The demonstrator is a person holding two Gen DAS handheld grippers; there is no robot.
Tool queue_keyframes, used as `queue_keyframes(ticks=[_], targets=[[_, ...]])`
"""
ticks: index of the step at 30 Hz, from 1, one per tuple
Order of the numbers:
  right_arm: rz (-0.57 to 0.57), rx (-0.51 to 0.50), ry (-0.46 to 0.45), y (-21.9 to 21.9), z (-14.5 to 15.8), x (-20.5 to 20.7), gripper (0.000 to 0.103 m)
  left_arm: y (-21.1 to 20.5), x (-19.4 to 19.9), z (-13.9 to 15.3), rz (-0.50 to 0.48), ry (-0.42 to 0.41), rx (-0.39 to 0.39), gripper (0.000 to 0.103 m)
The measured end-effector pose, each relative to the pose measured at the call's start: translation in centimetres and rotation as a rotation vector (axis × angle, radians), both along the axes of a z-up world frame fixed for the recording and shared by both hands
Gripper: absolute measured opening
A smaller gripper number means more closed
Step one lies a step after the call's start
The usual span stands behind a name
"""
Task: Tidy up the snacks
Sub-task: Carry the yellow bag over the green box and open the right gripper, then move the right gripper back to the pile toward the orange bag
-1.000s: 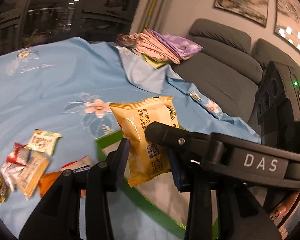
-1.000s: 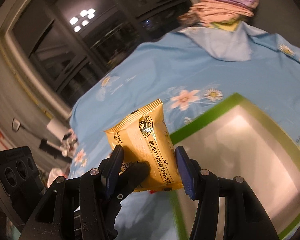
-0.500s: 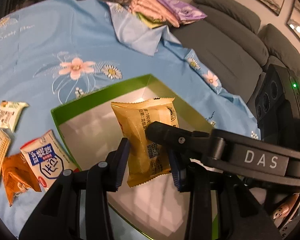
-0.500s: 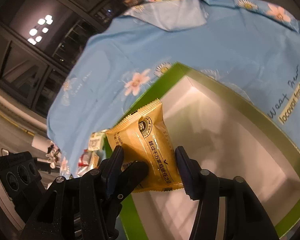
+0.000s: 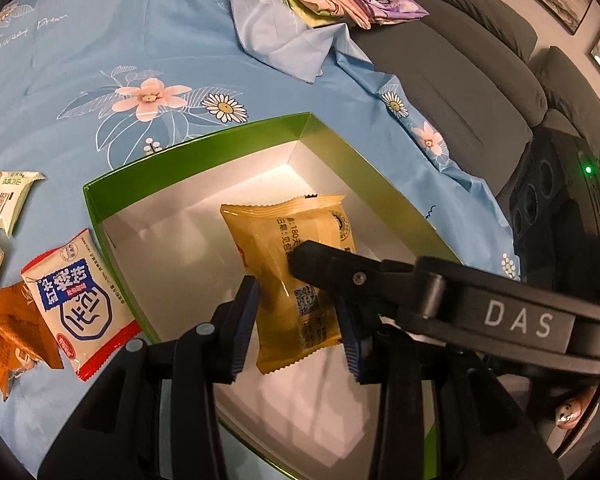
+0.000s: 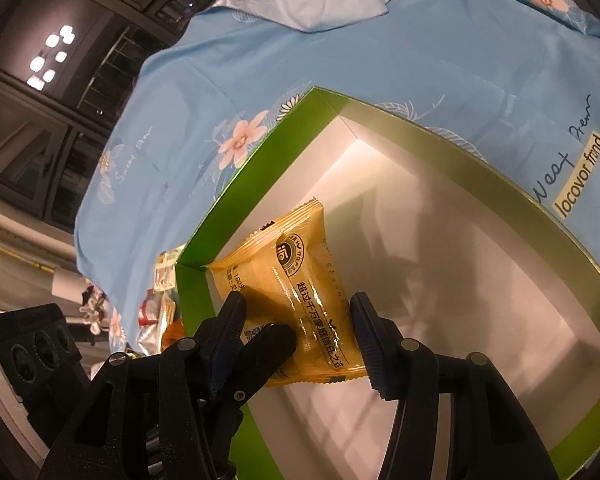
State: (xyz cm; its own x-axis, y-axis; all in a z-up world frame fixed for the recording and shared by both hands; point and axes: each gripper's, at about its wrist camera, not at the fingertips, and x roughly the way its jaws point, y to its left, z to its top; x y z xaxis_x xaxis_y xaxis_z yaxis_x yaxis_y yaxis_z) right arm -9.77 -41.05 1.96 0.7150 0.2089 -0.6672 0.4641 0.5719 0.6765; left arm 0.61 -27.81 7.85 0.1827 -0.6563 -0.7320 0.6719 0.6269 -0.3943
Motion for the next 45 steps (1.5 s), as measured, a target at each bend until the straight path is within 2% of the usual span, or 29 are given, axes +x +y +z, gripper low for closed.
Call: queue_keyframes(ticks=[5,6,7,9,11,14,16,19,24,28,34,37,40,42,45], targets=[[-0.012,0.011,0.022,-0.1,-0.4,0.0,0.058,-0.2,-0.1,-0.1,0.01,-0.003,0.027,0.041],[-0.014,0.01,0.026,-0.2,-0.4,0.0,0.058,-0.2,-0.2,-0.1,0.007,-0.005,0.025,0.044],[-0.017,0.007,0.029,-0.2,-0.4,0.0,0.058,-0.1,-0.4,0.0,0.004,-0.01,0.019,0.054],[-0.029,-0.01,0.031,-0.1,-0.1,0.0,0.063,0.5,-0.8,0.3,-0.014,0.003,-0.014,0.062],[-0.068,-0.061,0.017,0.4,1.0,-0.3,0.075,1.7,-1.4,1.2,0.0,-0.024,-0.048,0.065],[-0.095,-0.138,-0.025,1.5,2.8,-0.6,0.083,4.7,-2.1,2.7,0.061,-0.085,-0.102,0.074],[-0.092,-0.184,-0.062,2.5,4.0,-0.6,0.087,7.0,-2.3,3.5,0.111,-0.095,-0.134,0.089],[-0.08,-0.256,-0.121,4.3,5.7,-0.4,0.094,10.7,-2.4,4.6,0.201,-0.119,-0.141,0.099],[-0.05,-0.39,-0.227,8.2,8.7,0.3,0.102,18.1,-3.5,5.3,0.412,-0.249,-0.087,0.102],[0.021,-0.396,-0.28,11.1,9.4,1.6,0.102,22.8,-3.8,3.2,0.534,-0.27,-0.027,0.102],[0.13,-0.364,-0.279,15.2,8.6,4.0,0.102,28.6,-1.5,0.5,0.728,-0.197,0.019,0.102],[0.161,-0.374,-0.241,16.8,7.7,5.1,0.102,30.9,-0.6,-0.1,0.82,-0.159,0.017,0.102],[0.209,-0.339,-0.206,17.9,6.5,6.2,0.102,32.3,-0.1,-0.7,0.891,-0.118,0.028,0.102],[0.239,-0.315,-0.179,18.4,5.9,6.8,0.102,32.8,0.2,-1.1,0.914,-0.072,0.011,0.102],[0.244,-0.358,-0.129,19.2,5.4,7.3,0.101,32.9,0.3,-1.6,0.901,-0.019,-0.022,0.102]])
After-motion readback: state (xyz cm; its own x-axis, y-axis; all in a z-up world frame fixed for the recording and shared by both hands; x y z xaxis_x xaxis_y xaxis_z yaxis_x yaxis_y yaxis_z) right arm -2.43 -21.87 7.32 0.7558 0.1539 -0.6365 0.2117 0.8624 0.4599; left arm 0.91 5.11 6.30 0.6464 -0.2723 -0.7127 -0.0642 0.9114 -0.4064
